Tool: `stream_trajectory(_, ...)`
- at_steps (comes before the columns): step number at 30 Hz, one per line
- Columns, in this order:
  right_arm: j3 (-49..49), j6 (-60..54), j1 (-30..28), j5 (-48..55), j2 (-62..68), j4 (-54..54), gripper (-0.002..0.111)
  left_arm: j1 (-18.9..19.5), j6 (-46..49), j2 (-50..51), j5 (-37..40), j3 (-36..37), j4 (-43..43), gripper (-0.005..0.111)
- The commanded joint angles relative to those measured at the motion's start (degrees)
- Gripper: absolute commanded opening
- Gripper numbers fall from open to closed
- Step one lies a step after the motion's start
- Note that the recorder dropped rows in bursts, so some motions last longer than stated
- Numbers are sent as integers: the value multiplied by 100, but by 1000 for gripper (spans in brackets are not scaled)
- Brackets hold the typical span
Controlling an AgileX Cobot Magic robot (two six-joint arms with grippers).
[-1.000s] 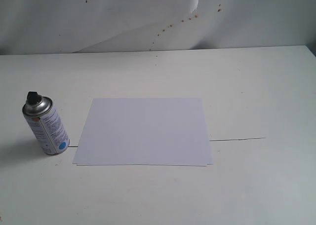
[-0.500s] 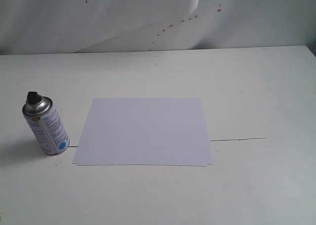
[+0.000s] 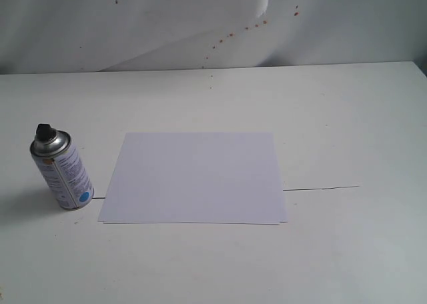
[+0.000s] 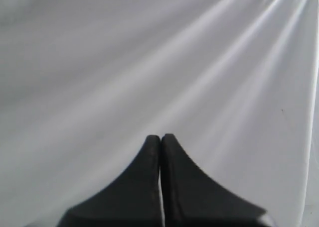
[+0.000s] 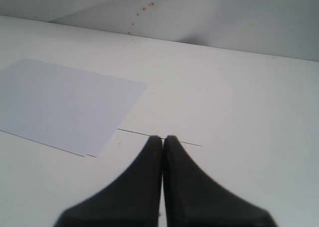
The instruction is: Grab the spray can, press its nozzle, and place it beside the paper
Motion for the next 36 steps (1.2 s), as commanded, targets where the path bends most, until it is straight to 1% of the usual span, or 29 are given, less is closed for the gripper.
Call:
stream_trajectory(1, 18, 1, -52, -7, -35, 0, 0, -30, 208, 441, 1002, -1021, -137, 0)
stream_trajectory(3, 18, 1, -52, -7, -35, 0, 0, -30, 208, 803, 1184, -1477, -137, 0)
stream_trajectory(5, 18, 1, -52, -7, -35, 0, 0, -30, 208, 1297, 1593, -2018, -137, 0)
stream_trajectory(7, 18, 1, -52, -7, -35, 0, 0, -30, 193, 1867, 2246, -2546, -137, 0)
stream_trajectory(10, 18, 1, -52, -7, -35, 0, 0, -30, 204, 2707, 3401, -3102, -137, 0)
stream_trajectory(12, 18, 1, -52, -7, -35, 0, 0, -30, 204, 3233, 3868, -3297, -137, 0)
stream_trajectory(13, 18, 1, -52, -7, -35, 0, 0, -30, 204, 3460, 3955, -3349, -137, 0)
stream_trajectory(18, 18, 1, -52, -7, -35, 0, 0, -30, 393, 4246, 3729, -3362, -94, 0)
stream_trajectory(22, 18, 1, -52, -7, -35, 0, 0, -30, 489, 4652, 3563, -3362, -94, 0)
stream_trajectory(32, 18, 1, -52, -7, -35, 0, 0, -30, 489, 4624, 2772, -3362, -162, 0)
stream_trajectory(36, 18, 1, -52, -7, -35, 0, 0, -30, 489, 4634, 2751, -3362, -145, 0)
